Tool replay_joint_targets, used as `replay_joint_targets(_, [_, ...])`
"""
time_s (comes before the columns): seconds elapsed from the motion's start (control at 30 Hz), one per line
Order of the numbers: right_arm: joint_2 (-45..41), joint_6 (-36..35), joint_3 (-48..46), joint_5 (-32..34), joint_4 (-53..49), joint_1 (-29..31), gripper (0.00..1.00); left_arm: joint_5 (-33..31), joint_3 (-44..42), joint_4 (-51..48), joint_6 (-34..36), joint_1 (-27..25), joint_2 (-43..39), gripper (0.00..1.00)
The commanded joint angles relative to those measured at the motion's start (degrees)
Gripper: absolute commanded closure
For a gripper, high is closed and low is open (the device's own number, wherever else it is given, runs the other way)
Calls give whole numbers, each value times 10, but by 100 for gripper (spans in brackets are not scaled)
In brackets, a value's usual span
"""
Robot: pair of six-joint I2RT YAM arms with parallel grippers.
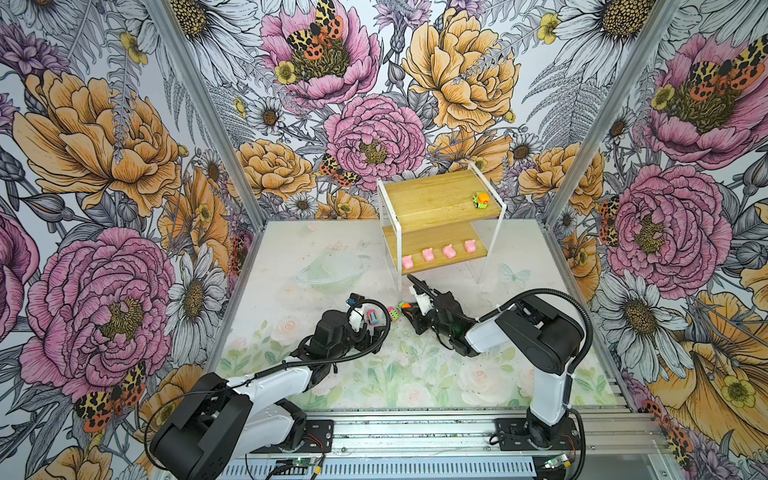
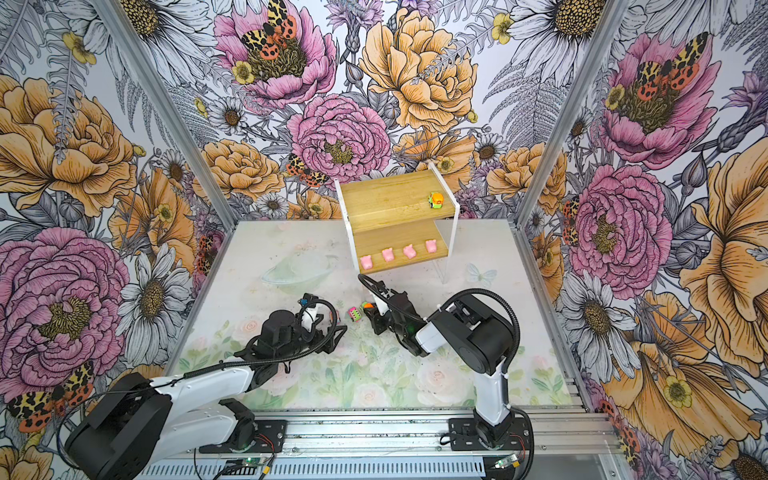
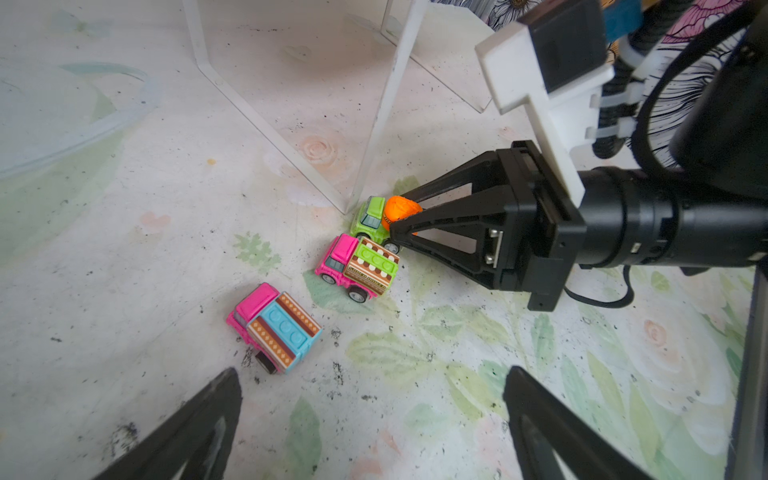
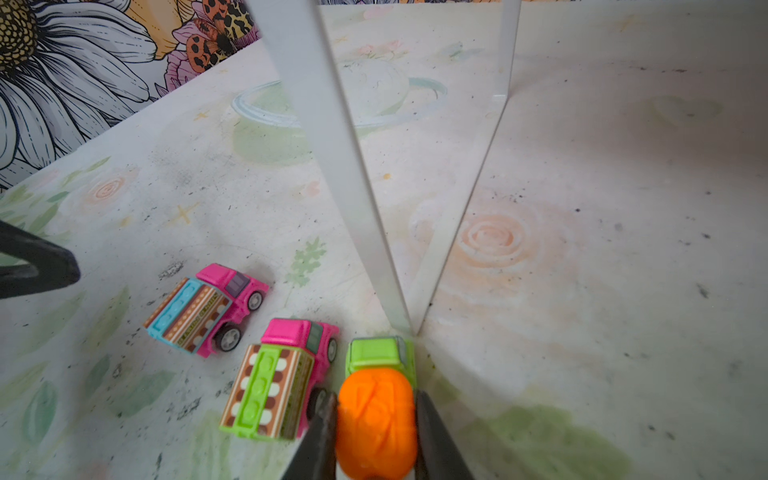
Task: Place and organize the plastic toys onto the shelf
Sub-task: 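Lift the truck with the right gripper up to the upper shelf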
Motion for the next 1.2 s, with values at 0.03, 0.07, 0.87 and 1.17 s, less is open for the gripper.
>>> replay_joint_targets(0.03, [-41,16,-23,-3,12,5,73,-9,2,7,2,-4,0,1])
replay_joint_targets(0.07, [-53,18,-33,-2,10,5,73,-9,2,7,1,-4,0,1])
replay_joint_targets(0.87, [-492,-33,218,105,-677,-45,75,-5,11,2,8,-8,7,1])
replay_joint_targets(1.17, [-340,-49,501,133,-756,-109,73,-6,7,0,8,-10,-4,1])
